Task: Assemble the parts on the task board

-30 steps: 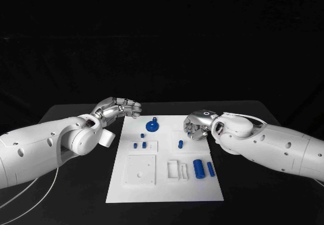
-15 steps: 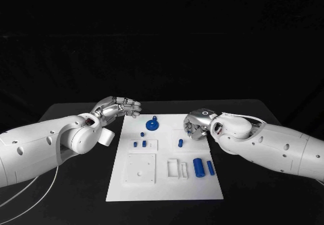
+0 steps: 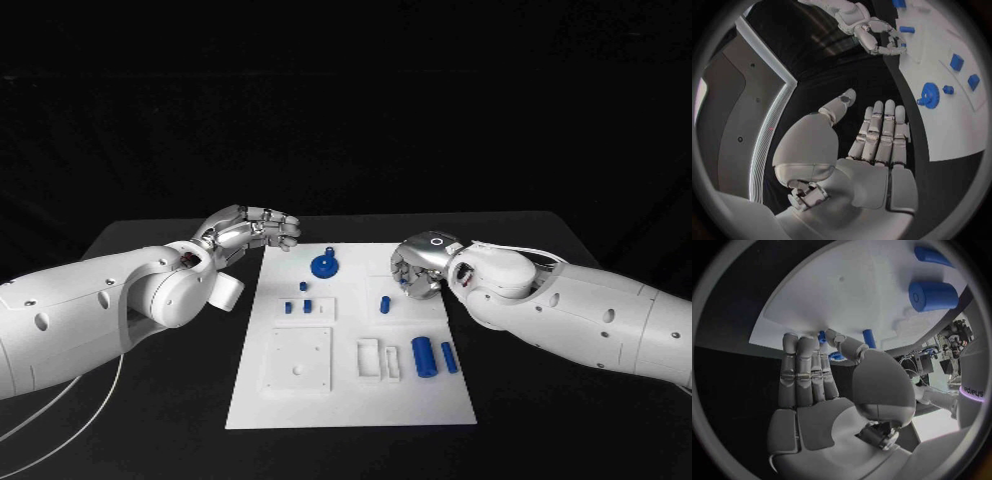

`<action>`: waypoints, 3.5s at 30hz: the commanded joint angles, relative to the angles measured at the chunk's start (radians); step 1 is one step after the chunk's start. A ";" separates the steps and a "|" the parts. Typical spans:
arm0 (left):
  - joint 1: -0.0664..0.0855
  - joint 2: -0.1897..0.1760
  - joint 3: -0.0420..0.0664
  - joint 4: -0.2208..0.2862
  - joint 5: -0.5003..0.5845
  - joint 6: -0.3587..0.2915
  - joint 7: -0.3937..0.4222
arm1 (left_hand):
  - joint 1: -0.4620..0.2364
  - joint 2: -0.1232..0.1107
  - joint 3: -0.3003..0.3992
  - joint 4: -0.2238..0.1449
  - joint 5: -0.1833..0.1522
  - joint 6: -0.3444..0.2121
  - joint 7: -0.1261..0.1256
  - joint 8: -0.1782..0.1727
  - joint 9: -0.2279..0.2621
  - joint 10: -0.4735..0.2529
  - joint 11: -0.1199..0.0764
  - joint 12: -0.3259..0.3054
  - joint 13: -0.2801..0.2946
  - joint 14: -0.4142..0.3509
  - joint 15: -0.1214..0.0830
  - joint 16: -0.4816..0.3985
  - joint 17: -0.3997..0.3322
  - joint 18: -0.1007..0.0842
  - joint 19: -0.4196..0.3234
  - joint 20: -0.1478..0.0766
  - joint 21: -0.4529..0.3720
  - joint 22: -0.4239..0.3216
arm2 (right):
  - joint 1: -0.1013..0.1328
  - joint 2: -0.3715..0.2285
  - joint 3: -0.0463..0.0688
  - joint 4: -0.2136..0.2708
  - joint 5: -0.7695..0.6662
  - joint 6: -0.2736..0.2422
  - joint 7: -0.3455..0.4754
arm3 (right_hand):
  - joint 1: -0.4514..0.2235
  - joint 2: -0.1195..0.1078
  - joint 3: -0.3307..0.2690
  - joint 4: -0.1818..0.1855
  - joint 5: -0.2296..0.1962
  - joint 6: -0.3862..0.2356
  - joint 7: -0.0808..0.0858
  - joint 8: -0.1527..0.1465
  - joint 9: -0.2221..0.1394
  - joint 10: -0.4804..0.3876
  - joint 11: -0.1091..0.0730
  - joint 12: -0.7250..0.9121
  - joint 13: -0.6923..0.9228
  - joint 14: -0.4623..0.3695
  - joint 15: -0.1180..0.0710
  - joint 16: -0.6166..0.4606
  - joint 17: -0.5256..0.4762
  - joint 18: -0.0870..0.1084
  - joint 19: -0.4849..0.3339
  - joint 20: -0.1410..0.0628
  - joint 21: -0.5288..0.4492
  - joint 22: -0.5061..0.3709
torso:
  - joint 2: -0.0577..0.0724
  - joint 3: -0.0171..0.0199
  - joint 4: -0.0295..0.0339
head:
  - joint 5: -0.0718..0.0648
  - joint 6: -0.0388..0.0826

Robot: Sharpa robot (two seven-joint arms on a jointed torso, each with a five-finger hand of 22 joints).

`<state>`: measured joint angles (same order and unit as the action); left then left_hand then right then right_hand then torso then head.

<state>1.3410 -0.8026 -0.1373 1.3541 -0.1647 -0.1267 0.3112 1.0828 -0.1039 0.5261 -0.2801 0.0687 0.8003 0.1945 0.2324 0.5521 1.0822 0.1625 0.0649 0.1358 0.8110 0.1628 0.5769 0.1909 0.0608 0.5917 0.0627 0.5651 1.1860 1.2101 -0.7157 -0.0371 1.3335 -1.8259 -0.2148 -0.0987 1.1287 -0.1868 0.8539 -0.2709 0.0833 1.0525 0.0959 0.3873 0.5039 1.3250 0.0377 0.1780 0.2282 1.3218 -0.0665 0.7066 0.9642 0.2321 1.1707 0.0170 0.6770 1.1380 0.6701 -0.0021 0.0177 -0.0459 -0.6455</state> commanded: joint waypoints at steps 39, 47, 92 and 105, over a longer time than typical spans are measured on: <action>0.001 0.012 0.001 -0.019 0.000 -0.023 0.015 | -0.001 0.006 -0.006 -0.003 0.010 -0.011 0.000 0.002 -0.004 -0.005 0.003 0.003 -0.009 0.009 -0.002 -0.014 0.004 0.009 0.009 -0.002 -0.010 0.003 | 0.045 0.016 0.085 0.148 0.389 -0.040 0.098 | -0.012 0.019 0.003 0.000 0.049 0.000 0.002 -0.006 0.024 0.018 -0.005 -0.005 0.108 -0.004 -0.008 0.011 0.002 0.030 0.008 -0.002 0.002 0.006 | 0.000 0.0009 -0.0001 | 0.082 0.008; 0.001 0.019 0.001 -0.023 0.013 -0.070 0.015 | -0.001 0.008 -0.004 -0.002 0.015 -0.009 -0.001 0.004 -0.004 -0.002 0.002 0.004 -0.011 0.011 -0.002 -0.015 0.006 0.009 0.011 -0.002 -0.011 0.004 | 0.014 0.083 0.062 0.191 0.280 -0.019 0.092 | -0.014 0.023 -0.001 -0.004 0.054 -0.002 0.003 -0.007 0.027 0.016 -0.005 -0.007 0.111 -0.005 -0.008 0.010 0.000 0.030 0.008 -0.002 0.002 0.007 | 0.000 -0.0005 0.0008 | 0.152 -0.009; 0.001 0.027 0.001 -0.028 0.027 -0.060 0.011 | -0.003 0.007 -0.004 -0.001 0.017 -0.010 -0.001 0.008 -0.005 -0.001 0.002 0.004 -0.015 0.013 -0.003 -0.019 0.009 0.009 0.014 -0.003 -0.013 0.005 | -0.037 0.162 -0.045 0.174 0.029 0.037 0.044 | -0.012 0.025 -0.003 -0.014 0.053 -0.001 0.002 -0.009 0.034 0.016 -0.005 -0.010 0.120 -0.002 -0.009 0.010 -0.003 0.030 0.012 -0.004 0.004 0.010 | 0.000 -0.0016 -0.0007 | 0.224 -0.042; 0.001 0.027 0.001 -0.029 0.027 -0.059 0.011 | -0.002 0.006 -0.004 -0.001 0.017 -0.011 -0.001 0.008 -0.006 -0.001 0.002 0.004 -0.017 0.013 -0.003 -0.021 0.010 0.009 0.014 -0.003 -0.014 0.006 | -0.037 0.154 -0.045 0.178 0.027 0.035 0.043 | -0.011 0.025 -0.002 -0.014 0.052 -0.001 0.002 -0.010 0.035 0.017 -0.006 -0.010 0.122 -0.002 -0.009 0.011 -0.004 0.030 0.012 -0.005 0.004 0.010 | 0.000 -0.0021 0.0004 | 0.224 -0.042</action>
<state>1.3411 -0.7771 -0.1373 1.3242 -0.1443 -0.1939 0.3133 1.0829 -0.1039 0.5234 -0.2829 0.0809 0.7933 0.1946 0.2363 0.5470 1.0823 0.1623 0.0649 0.1202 0.8175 0.1635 0.5613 0.1994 0.0589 0.5988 0.0628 0.5572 1.1906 1.1742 -0.5597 -0.0808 1.5114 -1.7824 -0.1905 -0.0500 1.1164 -0.1684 0.8496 -0.2806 0.1346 1.0505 0.0969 0.3818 0.5379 1.3341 0.0302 0.1664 0.3501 1.3207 -0.0712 0.7185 0.9620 0.2307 1.1806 0.0144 0.6767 1.1469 0.6697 -0.0038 0.0179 0.1770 -0.6863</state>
